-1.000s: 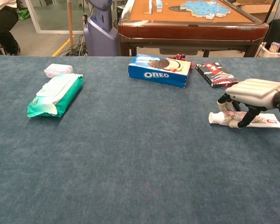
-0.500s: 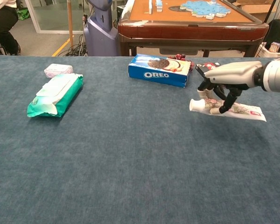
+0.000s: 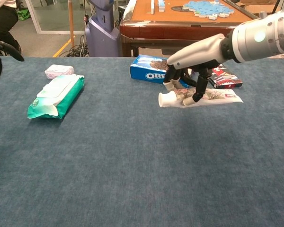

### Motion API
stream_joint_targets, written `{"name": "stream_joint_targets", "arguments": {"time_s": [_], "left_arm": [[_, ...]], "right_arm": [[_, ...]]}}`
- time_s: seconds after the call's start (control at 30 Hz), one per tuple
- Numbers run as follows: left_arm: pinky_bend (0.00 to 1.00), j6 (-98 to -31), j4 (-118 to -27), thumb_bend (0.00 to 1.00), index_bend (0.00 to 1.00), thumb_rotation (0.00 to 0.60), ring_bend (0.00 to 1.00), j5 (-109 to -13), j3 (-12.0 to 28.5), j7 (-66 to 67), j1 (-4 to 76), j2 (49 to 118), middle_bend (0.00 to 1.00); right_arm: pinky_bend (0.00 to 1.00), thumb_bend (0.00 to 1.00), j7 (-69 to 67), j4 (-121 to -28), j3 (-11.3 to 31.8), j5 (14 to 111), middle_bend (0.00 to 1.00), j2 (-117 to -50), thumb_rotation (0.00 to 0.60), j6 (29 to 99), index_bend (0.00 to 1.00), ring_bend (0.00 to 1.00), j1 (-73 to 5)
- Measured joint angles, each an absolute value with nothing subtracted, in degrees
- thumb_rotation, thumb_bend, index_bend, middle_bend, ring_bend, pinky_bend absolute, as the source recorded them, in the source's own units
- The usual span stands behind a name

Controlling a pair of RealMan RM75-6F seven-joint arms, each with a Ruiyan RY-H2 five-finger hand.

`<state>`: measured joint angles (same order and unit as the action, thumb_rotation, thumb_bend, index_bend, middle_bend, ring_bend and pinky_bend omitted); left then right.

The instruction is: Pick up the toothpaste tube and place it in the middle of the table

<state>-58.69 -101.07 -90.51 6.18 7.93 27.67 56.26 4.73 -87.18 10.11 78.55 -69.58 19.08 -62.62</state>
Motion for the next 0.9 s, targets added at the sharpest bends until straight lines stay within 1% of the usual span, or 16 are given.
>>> {"name": "stream_joint_targets", "arguments": {"time_s": [0.23, 0.43, 0.67, 0.9], "left_arm": [[0.18, -52.1, -99.8, 0.09, 0.11, 0.6, 0.41, -93.5, 5.2, 9.4, 33.7, 59.6, 0.47], [0.18, -48.2, -99.6, 0.09, 0.1, 0.6, 0.41, -94.1, 5.1, 10.5, 38.1, 61.8, 0.47], [0.18, -46.0, -100.0, 0.09, 0.1, 0.6, 0.41, -94.4, 5.1, 11.9, 41.5, 63.9, 0.47], [0.18, -44.8, -100.6, 0.09, 0.09, 0.6, 0.41, -94.0, 4.9, 13.1, 43.7, 65.2, 0.47]], "right_arm": [[0.43, 1.0, 9.4, -88.4, 9.5, 75.7, 0.7, -70.0, 0.6, 16.2, 0.81, 0.64, -68.2], [0.43, 1.0, 11.7, -88.5, 8.2, 71.2, 0.7, -71.1, 0.6, 15.0, 0.81, 0.64, -72.3], [0.43, 1.0, 14.7, -87.6, 4.9, 65.3, 0.7, -72.5, 0.6, 14.8, 0.81, 0.64, -77.8], [0.43, 1.0, 16.9, -86.9, 1.5, 59.4, 0.7, -73.8, 0.6, 16.9, 0.81, 0.64, -82.0]]}}
